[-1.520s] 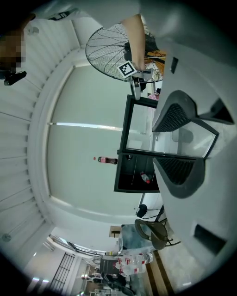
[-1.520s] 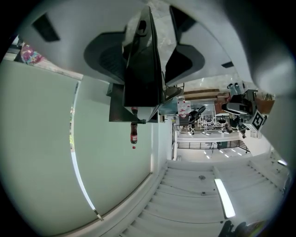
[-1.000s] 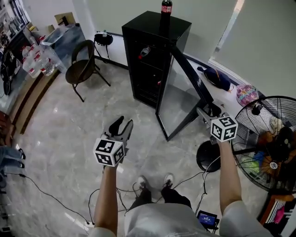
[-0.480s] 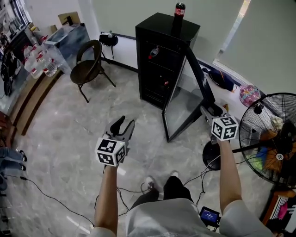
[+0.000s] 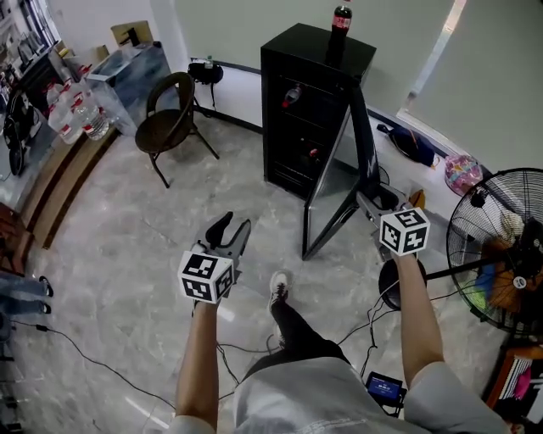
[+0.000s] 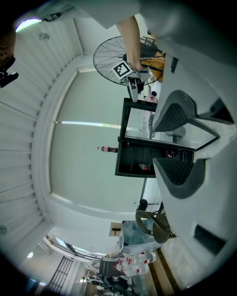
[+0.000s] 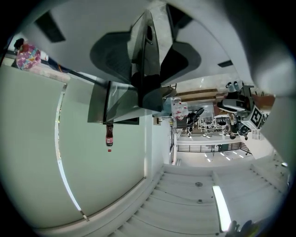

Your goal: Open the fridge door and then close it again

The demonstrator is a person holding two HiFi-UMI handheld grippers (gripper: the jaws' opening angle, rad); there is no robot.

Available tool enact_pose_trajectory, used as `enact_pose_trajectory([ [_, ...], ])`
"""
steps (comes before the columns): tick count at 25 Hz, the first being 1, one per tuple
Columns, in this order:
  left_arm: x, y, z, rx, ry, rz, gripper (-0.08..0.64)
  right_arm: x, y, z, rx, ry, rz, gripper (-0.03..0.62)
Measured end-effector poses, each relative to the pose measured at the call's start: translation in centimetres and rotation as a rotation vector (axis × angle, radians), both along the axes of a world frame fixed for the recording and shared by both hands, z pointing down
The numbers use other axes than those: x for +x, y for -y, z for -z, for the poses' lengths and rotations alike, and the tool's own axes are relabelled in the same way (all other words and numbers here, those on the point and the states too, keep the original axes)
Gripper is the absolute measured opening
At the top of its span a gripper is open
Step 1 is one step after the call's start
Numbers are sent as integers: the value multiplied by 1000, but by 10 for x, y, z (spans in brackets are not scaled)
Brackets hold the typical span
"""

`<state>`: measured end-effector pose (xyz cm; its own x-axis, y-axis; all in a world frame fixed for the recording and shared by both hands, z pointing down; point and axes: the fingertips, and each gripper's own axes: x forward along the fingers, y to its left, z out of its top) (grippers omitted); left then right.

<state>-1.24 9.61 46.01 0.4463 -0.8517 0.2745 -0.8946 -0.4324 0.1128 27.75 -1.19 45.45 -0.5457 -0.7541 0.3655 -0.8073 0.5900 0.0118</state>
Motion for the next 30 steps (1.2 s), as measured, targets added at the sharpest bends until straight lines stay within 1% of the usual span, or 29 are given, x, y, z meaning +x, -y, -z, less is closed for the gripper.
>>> enact_pose_trajectory([
  [5, -16, 7, -4, 3, -1, 3, 152, -33, -1, -4, 7, -8, 41, 187],
  [7, -22, 13, -4, 4, -3, -7, 152, -46, 0, -2, 12, -7, 50, 170],
  [11, -31, 31, -12, -2, -21, -23, 152, -68, 5, -1, 16, -7, 62, 161],
  [13, -35, 39, -19, -11, -10, -44, 150, -81, 6, -1, 25, 9, 60, 160],
  [15, -34, 46, -25, -17, 12, -84, 150, -92, 10, 1, 31, 28, 57, 156],
  [17, -35, 53, -28, -13, 35, -107, 150, -104, 13, 0, 30, 31, 60, 156],
  [18, -38, 57, -29, -6, 42, -104, 138, -110, 14, -1, 29, 29, 63, 156],
  [20, -46, 69, -28, 7, 39, -86, 86, -120, 18, -2, 29, 25, 68, 155],
  [22, -53, 82, -31, 4, 26, -90, 83, -130, 24, -1, 34, 28, 72, 155],
  [25, -61, 98, -39, -18, 15, -125, 94, -149, 32, -2, 39, 29, 79, 152],
  [30, -64, 122, -51, -45, 36, -202, 95, -179, 48, -1, 30, 31, 79, 143],
])
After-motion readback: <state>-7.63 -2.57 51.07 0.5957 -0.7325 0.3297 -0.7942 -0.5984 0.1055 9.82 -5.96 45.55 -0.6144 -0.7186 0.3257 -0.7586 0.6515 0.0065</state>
